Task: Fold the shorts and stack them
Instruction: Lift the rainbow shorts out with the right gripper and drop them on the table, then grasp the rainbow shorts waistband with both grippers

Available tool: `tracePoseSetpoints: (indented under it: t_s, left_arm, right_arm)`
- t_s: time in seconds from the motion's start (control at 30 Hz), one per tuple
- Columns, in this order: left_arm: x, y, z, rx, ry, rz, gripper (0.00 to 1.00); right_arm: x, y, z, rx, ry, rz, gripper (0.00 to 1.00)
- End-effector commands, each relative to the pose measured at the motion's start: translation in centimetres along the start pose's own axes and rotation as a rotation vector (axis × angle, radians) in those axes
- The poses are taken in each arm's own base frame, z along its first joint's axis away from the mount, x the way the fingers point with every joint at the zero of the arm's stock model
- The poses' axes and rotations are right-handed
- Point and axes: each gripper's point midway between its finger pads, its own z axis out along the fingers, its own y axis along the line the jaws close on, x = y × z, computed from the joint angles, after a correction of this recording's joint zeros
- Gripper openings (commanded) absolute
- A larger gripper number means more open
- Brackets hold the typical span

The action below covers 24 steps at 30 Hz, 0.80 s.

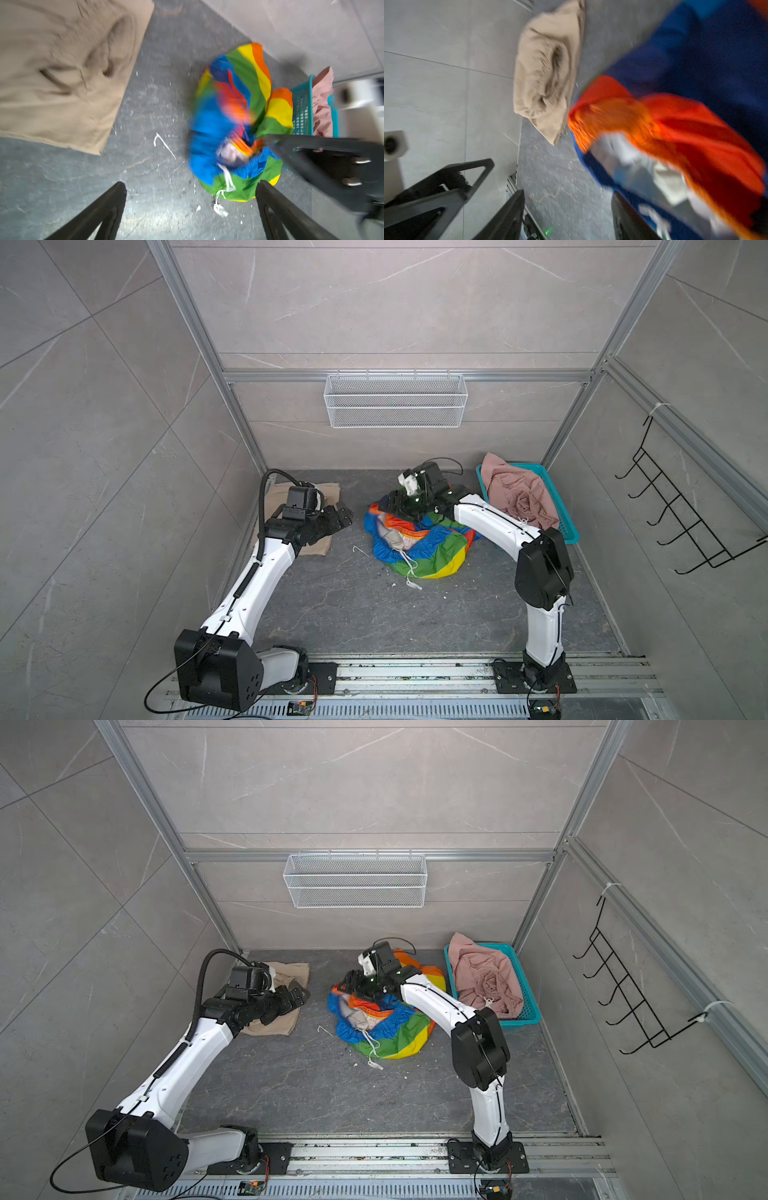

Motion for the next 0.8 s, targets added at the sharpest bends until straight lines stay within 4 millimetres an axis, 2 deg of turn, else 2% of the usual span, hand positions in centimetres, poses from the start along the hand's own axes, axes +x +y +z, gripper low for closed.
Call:
tracePoseSetpoints:
  t_s: [0.0, 0.07, 0.27, 0.37, 0.43, 0.53, 0.6, 0.7, 0.77]
  left_arm:
    - [0.7, -1.0, -0.2, 0.077, 0.010, -0.022, 1.00]
    - [1.6, -0.6, 0.7, 0.079, 0.041, -0.037, 1.00]
    - [2.9, -0.1, 2.9, 0.077, 0.096, -0.059, 1.00]
    - [3.4, -0.3, 4.5, 0.076, 0.126, -0.064, 1.00]
    - [3.7, -0.4, 5.6, 0.085, 0.163, -0.085, 1.00]
    - [3.8, -1.2, 6.7, 0.111, 0.189, -0.104, 1.00]
    - [3.8, -1.7, 7.2, 0.120, 0.193, -0.100, 1.00]
    - [3.5, -2.2, 8.4, 0.123, 0.215, -0.098, 1.00]
    - [3.1, -2.3, 9.6, 0.116, 0.225, -0.095, 1.00]
  right_arm:
    - [-1.5, 2.8, -5.8, -0.034, -0.123, -0.091, 0.89]
    - [-1.1, -0.1, -7.2, 0.041, -0.130, -0.067, 0.99]
    - [0.4, -9.8, -9.7, 0.268, -0.119, 0.034, 0.99]
    - [0.4, -13.8, -9.5, 0.448, -0.075, 0.003, 0.99]
    - [-0.1, -15.6, -9.2, 0.538, -0.039, -0.027, 0.99]
    - [-1.3, -16.7, -7.6, 0.560, -0.015, -0.065, 0.99]
    - [-1.9, -16.7, -6.5, 0.543, 0.009, -0.084, 0.99]
    - [-2.1, -16.2, -4.8, 0.481, 0.041, -0.093, 0.99]
    - [-1.7, -15.0, -4.1, 0.425, 0.059, -0.102, 0.99]
